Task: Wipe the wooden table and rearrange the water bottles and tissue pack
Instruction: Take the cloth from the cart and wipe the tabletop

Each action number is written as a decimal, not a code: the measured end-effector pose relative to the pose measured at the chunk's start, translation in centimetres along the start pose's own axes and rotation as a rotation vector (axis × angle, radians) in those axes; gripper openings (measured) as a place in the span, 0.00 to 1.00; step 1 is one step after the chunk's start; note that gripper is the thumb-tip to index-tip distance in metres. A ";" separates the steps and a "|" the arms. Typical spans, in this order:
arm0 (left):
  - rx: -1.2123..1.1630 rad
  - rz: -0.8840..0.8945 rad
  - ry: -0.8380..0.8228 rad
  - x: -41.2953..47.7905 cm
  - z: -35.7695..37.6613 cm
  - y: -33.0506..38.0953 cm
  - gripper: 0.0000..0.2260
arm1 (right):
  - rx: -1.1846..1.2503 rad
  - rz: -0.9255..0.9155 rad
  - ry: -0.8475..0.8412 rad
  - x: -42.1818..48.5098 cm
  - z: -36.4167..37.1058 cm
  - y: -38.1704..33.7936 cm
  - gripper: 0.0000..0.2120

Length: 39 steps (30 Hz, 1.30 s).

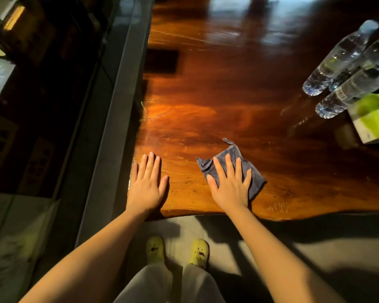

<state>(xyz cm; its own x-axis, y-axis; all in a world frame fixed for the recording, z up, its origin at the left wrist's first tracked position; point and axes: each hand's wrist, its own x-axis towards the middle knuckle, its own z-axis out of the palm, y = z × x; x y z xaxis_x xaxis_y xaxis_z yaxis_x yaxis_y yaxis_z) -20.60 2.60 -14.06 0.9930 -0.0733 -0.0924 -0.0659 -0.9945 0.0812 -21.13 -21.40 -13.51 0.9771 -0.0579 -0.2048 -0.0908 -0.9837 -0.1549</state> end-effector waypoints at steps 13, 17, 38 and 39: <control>-0.071 0.018 0.005 -0.4 -0.6 -0.1 0.24 | 0.043 0.025 -0.008 -1.7 1.8 -13.1 0.28; -0.110 0.011 0.017 -0.7 -0.7 -0.4 0.25 | 0.030 0.040 -0.008 -1.6 1.9 -14.1 0.27; -0.193 -0.031 0.093 -0.7 -0.8 -0.5 0.27 | 0.032 -0.236 -0.041 8.1 0.3 -17.1 0.24; -0.195 -0.031 0.089 -0.7 -0.8 -0.5 0.27 | 0.033 -0.231 -0.042 7.8 0.2 -16.9 0.24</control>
<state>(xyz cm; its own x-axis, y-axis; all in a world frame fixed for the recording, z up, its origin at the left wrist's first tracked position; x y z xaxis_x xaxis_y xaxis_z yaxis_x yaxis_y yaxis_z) -21.22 3.18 -13.28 0.9996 -0.0272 -0.0103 -0.0234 -0.9624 0.2705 -12.00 -5.15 -12.69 0.9637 0.1761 -0.2005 0.1276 -0.9640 -0.2335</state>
